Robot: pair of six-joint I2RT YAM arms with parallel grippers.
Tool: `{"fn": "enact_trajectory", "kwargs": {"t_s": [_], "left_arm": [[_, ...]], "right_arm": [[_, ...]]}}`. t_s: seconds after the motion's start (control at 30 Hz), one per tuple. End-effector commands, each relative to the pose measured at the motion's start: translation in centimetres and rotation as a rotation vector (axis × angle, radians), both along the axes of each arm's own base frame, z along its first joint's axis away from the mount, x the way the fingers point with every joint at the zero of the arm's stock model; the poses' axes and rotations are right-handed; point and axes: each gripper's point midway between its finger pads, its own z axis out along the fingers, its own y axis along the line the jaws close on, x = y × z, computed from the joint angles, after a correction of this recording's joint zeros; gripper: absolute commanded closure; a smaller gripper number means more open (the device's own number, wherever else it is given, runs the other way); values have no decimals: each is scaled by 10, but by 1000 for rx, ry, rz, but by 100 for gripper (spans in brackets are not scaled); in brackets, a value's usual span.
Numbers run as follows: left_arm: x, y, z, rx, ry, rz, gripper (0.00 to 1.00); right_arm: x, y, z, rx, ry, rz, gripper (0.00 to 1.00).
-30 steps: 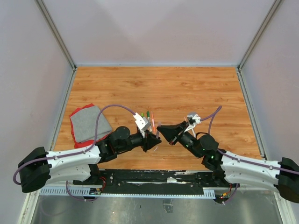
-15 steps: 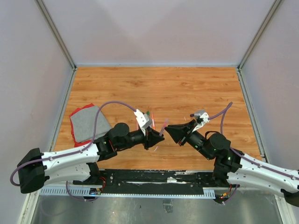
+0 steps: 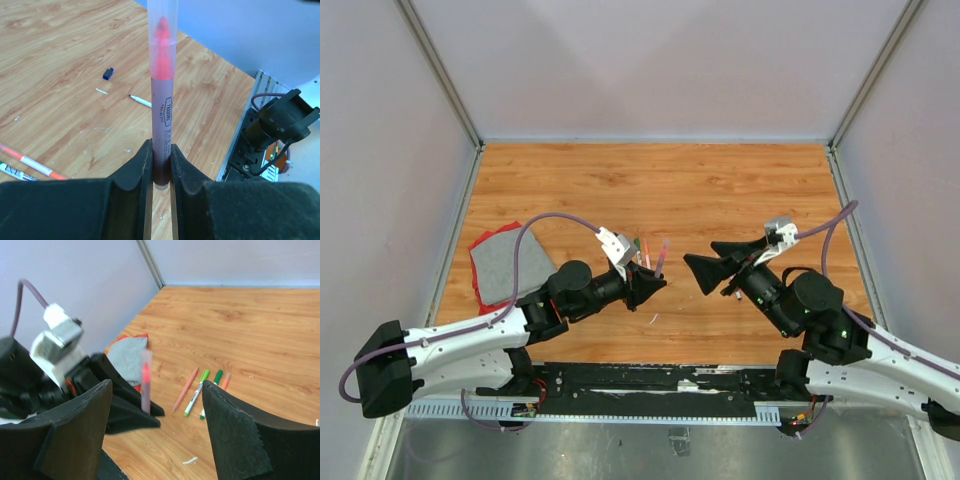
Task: Insert the pens into the pen caps
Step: Insert the pen cap onto the pen.
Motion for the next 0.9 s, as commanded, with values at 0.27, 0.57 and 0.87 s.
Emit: {"fn": "enact_trajectory", "kwargs": {"t_s": [0.27, 0.57, 0.87], "left_arm": [[2, -4, 15, -34, -15, -5, 100], [-2, -6, 12, -30, -1, -26, 100], [-4, -6, 10, -30, 0, -33, 100]], "right_arm": [[31, 27, 9, -91, 165, -27, 29], [32, 56, 8, -97, 143, 90, 35], [40, 68, -11, -94, 186, 121, 57]]}}
